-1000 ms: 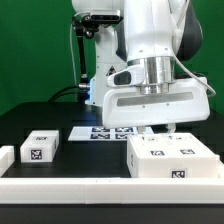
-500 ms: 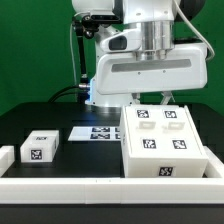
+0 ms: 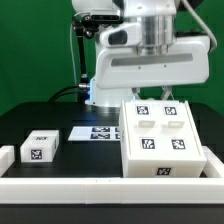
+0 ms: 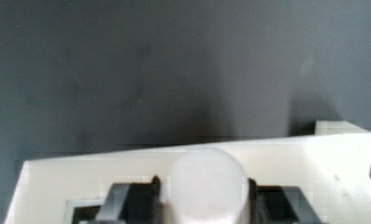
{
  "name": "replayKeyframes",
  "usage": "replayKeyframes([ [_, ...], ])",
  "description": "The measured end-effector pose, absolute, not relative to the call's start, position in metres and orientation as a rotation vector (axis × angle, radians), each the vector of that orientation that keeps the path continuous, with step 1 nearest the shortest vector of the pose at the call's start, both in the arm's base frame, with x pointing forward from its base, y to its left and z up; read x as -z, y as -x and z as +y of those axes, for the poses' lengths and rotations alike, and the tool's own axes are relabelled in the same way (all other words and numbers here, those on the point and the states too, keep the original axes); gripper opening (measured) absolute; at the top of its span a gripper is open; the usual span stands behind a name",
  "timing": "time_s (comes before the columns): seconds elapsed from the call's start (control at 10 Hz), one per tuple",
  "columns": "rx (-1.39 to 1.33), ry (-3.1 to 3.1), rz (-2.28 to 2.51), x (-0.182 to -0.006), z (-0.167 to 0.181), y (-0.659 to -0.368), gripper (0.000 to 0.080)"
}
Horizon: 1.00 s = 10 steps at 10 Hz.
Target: Assemble cabinet
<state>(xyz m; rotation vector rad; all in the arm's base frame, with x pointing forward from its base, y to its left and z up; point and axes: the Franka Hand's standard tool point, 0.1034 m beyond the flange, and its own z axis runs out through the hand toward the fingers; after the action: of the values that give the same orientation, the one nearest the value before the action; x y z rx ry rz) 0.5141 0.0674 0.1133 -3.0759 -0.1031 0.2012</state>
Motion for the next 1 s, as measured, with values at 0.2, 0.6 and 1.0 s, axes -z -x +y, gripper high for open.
replayKeyframes([
  [0.2, -0.245, 3.065, -0.092, -0.119, 0.065, -0.538, 0.0216],
  [0.6, -0.326, 3.06, -0.081, -0.124, 0.069, -0.534, 0.0216],
  [1.0, -0.372, 3.048, -0.084, -0.144, 0.068, -0.56, 0.0216],
])
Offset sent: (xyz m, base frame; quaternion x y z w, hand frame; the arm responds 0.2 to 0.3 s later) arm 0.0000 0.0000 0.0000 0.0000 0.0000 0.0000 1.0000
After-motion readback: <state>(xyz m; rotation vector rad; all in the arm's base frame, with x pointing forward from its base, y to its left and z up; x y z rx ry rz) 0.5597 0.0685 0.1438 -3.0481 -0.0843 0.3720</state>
